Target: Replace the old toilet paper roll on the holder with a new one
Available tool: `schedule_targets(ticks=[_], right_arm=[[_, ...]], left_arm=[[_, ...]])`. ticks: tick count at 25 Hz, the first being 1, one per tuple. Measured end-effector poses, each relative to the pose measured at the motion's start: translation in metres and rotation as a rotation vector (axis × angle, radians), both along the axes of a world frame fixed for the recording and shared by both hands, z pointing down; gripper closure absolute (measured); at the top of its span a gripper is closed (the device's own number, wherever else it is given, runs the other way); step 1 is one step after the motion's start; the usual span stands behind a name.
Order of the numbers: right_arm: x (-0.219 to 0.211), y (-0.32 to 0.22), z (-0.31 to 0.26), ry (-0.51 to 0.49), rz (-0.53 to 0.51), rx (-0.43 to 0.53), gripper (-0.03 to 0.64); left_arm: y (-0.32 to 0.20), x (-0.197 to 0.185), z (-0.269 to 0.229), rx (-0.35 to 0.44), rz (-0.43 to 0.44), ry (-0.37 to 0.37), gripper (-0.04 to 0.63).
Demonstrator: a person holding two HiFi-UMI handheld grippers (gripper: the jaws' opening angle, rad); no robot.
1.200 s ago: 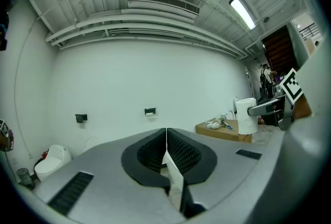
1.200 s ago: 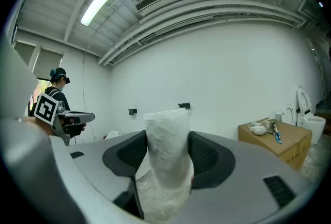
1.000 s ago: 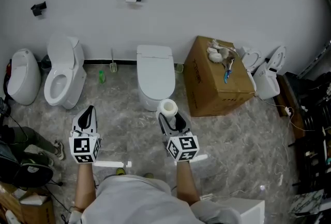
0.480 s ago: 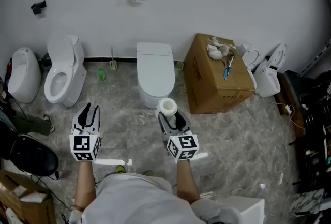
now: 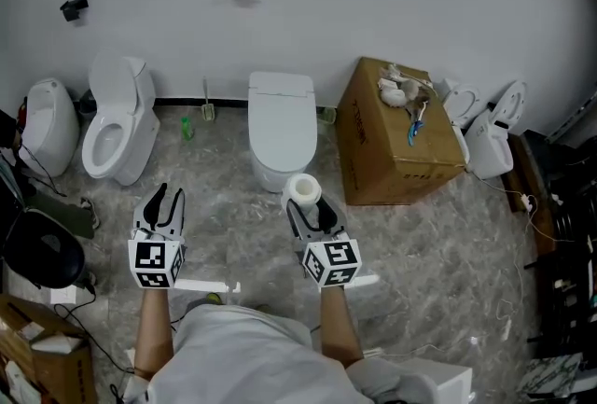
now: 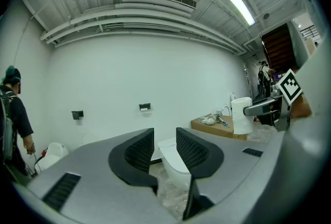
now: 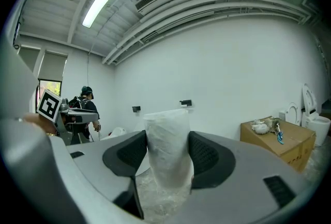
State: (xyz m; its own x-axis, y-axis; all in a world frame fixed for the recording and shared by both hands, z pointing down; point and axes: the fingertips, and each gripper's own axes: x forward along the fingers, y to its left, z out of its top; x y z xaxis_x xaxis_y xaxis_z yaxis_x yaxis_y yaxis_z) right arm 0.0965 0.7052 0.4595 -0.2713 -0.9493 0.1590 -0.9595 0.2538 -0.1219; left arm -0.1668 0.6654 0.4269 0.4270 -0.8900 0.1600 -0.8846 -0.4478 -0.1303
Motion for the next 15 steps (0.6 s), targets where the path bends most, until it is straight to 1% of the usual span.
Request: schedule_targets(ticks=[7,12,15], right_arm=[[0.020,-0.013,0.015,-0.033,-0.018,-0.009,0.354],[0.017,-0.037,0.017,-0.039,-0.030,0.010,0.354],[0.010,-0.060,0.021,-0.035,-0.033,0.009,0.355]], left_arm=[[-0.003,0.026,0.011,-0.007,0.002,-0.028,0.466],[-0.025,0.025,0.015,-0.010,0.000,-0.026,0.466],[-0.047,0.020,0.022,-0.010,0.004,-0.022,0.466]])
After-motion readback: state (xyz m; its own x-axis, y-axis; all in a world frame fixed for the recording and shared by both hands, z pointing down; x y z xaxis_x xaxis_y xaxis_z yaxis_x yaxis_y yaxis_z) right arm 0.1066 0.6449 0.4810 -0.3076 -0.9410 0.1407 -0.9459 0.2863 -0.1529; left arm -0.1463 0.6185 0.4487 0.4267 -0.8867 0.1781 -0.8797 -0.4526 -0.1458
